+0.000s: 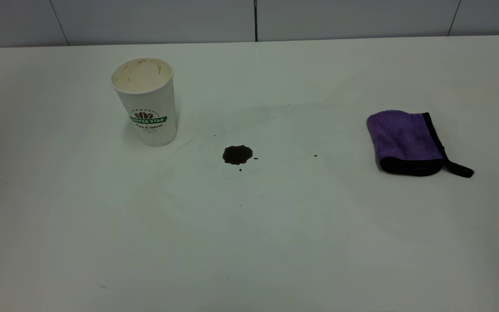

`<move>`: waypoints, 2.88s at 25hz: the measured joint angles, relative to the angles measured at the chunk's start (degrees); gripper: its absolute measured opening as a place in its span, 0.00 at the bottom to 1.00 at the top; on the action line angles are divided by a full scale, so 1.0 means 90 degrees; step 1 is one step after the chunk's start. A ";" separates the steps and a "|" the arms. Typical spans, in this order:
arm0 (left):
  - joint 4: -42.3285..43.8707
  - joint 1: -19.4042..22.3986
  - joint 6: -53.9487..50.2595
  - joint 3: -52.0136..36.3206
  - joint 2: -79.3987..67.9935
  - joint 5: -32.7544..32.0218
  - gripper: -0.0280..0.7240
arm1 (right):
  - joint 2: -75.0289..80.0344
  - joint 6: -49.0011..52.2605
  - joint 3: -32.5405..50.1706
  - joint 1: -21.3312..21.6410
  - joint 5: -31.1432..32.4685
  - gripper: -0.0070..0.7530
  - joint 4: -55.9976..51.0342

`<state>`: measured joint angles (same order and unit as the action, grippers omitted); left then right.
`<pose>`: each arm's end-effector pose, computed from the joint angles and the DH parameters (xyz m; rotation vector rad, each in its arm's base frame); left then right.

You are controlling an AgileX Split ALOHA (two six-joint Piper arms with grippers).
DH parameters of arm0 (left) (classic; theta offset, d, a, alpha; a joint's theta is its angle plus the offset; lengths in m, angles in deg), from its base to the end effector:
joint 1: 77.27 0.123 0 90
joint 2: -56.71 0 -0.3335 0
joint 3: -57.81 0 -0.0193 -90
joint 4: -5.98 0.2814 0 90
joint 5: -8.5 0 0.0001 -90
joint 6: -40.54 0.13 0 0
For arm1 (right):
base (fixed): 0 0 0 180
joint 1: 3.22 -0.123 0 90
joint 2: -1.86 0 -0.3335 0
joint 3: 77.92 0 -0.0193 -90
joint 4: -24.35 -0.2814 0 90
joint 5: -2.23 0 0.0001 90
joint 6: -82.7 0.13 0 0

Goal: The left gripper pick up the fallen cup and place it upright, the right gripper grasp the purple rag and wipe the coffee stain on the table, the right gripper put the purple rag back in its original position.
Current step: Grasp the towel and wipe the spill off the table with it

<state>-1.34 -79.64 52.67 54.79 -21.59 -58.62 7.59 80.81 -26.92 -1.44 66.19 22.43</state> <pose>0.2746 -0.0266 0.4013 0.3046 2.5625 -0.1076 0.0047 0.0038 0.2604 -0.0046 2.1059 0.0021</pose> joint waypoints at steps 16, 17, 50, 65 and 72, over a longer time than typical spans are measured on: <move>-0.0061 0.0100 -0.0185 -0.3999 0.5234 0.0000 0.49 | 0.0000 0.0000 0.0000 0.0000 0.0000 0.32 0.0000; -0.0036 0.0182 -0.0185 -0.4135 0.5592 0.0006 0.49 | 0.0000 0.0000 0.0000 0.0000 0.0000 0.32 0.0000; 0.0288 0.0476 -0.0497 -0.5244 0.8085 0.0290 0.49 | 0.0000 0.0000 0.0000 0.0000 0.0000 0.32 0.0000; 0.0288 0.0476 -0.0497 -0.5244 0.8085 0.0292 0.49 | 0.0007 0.0515 -0.0007 0.0000 -0.0006 0.33 -0.0047; 0.0288 0.0476 -0.0497 -0.5244 0.8085 0.0292 0.49 | 0.2227 0.0386 -0.1001 0.0000 -0.0256 0.71 -0.0060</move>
<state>1.25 -75.35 48.20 7.60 51.17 -55.99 27.64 84.28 -35.93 -1.44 63.88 21.88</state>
